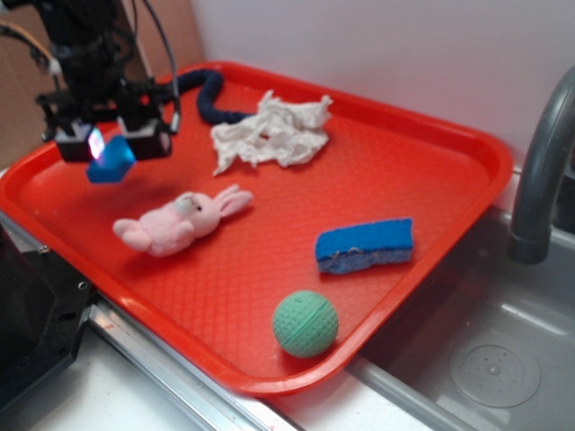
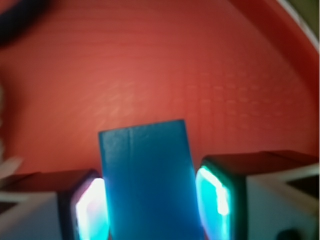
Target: Grab the blue block.
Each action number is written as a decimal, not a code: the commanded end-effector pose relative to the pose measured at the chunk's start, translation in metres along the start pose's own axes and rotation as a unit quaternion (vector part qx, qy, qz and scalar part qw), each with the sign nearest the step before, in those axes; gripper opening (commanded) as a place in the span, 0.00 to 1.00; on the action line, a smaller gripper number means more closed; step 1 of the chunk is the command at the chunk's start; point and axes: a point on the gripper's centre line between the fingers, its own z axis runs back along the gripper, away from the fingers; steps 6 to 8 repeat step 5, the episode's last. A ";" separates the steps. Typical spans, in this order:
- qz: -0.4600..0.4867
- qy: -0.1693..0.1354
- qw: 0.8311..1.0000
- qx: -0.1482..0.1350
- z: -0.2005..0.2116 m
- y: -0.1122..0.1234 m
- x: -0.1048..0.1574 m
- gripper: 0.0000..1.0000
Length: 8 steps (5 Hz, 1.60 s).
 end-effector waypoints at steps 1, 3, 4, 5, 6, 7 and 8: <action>-0.241 0.027 0.970 -0.018 0.108 -0.004 0.000 0.00; -0.266 0.010 0.964 -0.015 0.169 -0.017 0.001 0.00; -0.252 -0.013 0.968 -0.020 0.171 -0.011 0.003 0.00; -0.237 -0.021 0.971 -0.017 0.167 -0.006 0.007 0.00; -0.237 -0.021 0.971 -0.017 0.167 -0.006 0.007 0.00; -0.237 -0.021 0.971 -0.017 0.167 -0.006 0.007 0.00; -0.237 -0.021 0.971 -0.017 0.167 -0.006 0.007 0.00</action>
